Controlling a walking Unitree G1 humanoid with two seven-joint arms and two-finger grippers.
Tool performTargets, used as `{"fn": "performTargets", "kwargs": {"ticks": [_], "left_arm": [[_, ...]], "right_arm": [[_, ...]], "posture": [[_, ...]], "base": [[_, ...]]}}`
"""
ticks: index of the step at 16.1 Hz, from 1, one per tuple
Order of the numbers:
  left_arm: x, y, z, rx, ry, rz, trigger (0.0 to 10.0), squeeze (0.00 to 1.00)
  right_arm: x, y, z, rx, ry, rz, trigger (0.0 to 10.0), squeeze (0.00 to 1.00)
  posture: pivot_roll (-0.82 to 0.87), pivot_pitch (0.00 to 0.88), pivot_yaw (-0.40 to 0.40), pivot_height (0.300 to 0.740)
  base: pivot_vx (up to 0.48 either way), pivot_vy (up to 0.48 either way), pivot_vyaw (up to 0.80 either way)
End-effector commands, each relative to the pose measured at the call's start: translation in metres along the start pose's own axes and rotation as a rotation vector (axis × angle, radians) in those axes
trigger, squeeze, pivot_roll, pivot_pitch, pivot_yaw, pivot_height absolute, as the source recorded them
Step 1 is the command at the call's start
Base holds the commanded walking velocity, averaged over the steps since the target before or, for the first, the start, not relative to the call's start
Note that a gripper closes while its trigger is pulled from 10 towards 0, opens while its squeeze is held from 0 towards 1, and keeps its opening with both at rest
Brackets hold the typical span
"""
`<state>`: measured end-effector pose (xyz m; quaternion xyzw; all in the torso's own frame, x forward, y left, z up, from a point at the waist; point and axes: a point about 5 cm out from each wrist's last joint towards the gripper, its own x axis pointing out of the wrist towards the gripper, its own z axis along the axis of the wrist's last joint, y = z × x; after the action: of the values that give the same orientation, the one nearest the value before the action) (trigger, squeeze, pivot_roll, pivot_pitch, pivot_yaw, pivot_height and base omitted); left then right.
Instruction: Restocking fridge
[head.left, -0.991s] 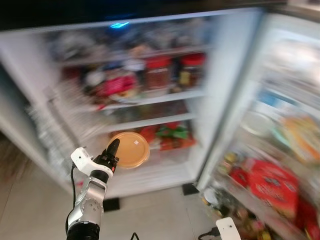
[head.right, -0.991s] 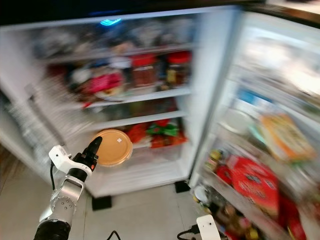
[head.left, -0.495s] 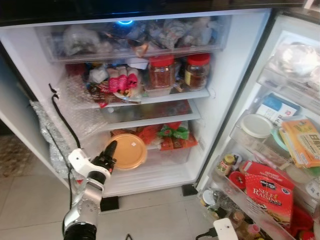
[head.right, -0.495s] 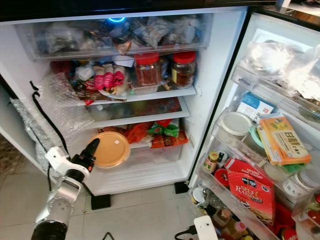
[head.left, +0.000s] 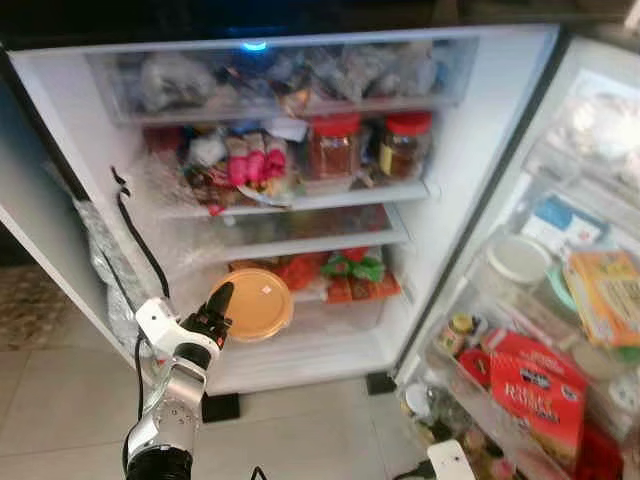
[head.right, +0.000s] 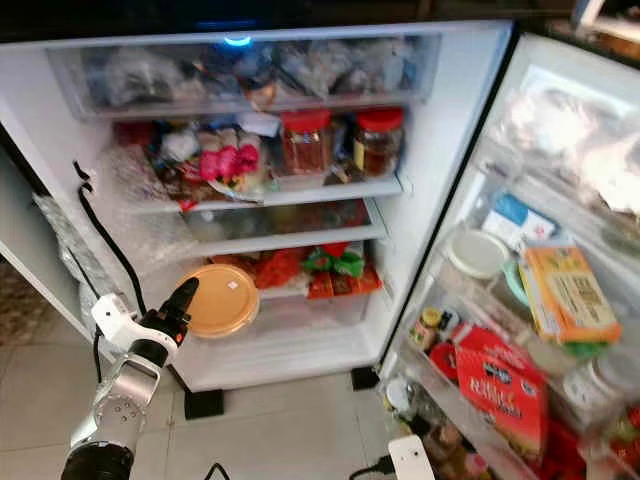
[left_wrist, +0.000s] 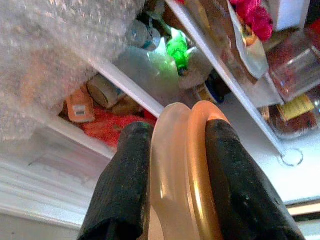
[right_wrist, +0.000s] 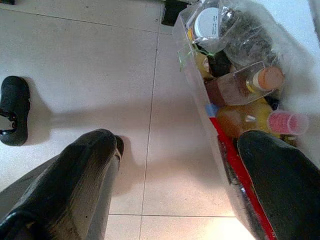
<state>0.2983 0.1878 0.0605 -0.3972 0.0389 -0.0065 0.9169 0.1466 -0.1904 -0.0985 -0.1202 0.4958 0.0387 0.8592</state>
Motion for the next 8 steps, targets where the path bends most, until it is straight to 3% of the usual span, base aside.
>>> {"fn": "performTargets", "kwargs": {"ticks": [1,8], "left_arm": [[-0.0006,-0.0002,0.0032,0.005,-0.004,0.001,10.0,0.0],[-0.0013,0.0001,0.0004,0.009,0.015,-0.004,10.0,0.0]], "right_arm": [[0.0001,0.0008,-0.0007,-0.011,0.009,0.0,10.0,0.0],[-0.0007,0.0018,-0.0049,-0.018,0.021,0.002,10.0,0.0]], "posture": [[-0.13,0.065,-0.019,0.74],[-0.13,0.07,-0.018,0.74]], "base": [[0.27,0.0,0.0],[0.29,0.0,0.0]]}}
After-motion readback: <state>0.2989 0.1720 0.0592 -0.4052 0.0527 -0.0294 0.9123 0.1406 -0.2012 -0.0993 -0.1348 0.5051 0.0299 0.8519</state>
